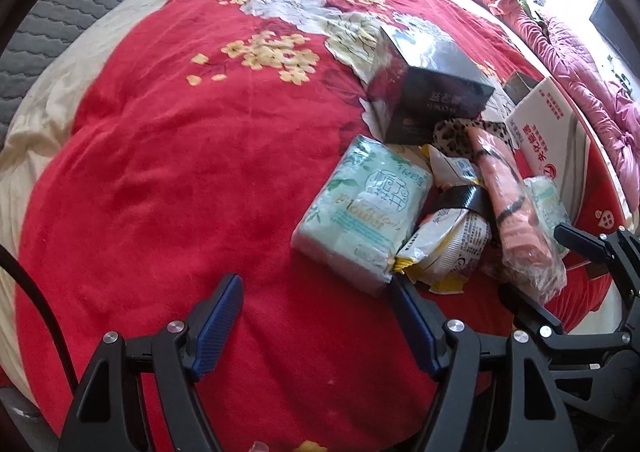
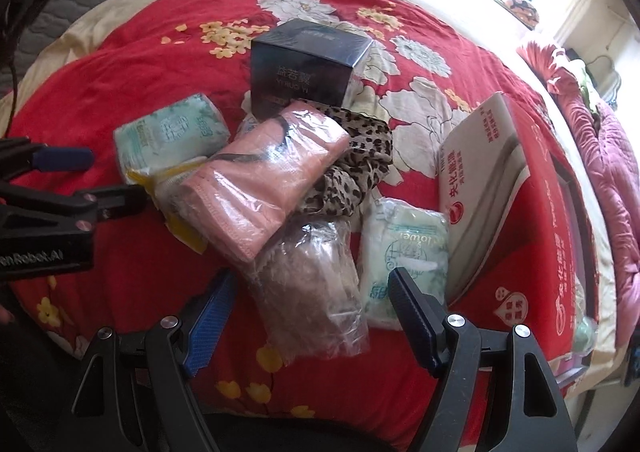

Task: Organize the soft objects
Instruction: 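Move left gripper to the green-white wipes pack while right gripper moves to the clear plastic bag, then close left gripper on the wipes pack while right gripper closes on the clear bag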

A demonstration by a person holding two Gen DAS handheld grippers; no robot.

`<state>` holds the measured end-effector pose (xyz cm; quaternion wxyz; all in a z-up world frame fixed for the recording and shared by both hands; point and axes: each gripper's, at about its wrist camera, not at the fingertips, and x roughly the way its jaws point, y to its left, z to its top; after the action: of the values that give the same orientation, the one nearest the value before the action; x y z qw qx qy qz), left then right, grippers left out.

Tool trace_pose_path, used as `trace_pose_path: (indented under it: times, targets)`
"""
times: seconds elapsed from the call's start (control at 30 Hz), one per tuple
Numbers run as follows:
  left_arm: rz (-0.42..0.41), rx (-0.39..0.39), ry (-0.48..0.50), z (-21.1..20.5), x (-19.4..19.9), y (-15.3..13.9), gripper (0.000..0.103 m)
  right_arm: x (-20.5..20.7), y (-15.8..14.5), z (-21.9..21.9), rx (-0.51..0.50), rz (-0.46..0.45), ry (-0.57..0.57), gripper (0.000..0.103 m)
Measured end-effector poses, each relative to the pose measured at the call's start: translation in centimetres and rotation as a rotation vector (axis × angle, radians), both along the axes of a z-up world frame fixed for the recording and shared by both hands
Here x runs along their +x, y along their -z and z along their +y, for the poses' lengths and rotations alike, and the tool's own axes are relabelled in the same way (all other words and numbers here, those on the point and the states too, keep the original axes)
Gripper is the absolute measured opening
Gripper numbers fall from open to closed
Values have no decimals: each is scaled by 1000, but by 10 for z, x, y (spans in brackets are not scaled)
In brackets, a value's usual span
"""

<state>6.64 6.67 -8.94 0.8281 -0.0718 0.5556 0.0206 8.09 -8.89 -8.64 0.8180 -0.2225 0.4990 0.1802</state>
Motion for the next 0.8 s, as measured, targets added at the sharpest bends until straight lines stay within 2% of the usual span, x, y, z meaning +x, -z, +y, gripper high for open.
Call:
trace_pose_path:
  times: [0.07,0.17,0.23,0.3,0.6,0.8]
  targets:
    - [-7,23,-4,4,0,-1,74,2,-1,-3,12,-2,9,79]
    - [-13,13,-25,15,1,0,74,4,-2,-9,44,14,20,75]
    - [-14,0,-30,18,6,0,74,5,-4,-12,78,27,19,65]
    - [-25,10,-18,17,13,-2,75,4,-4,-12,84,37,15,62]
    - [-85,2,77,10,42,-14,75,6,0,-9,98,66,7,62]
    - [-65,-14,128,-1,55,-5,74,10,1,-10,119,82,19,62]
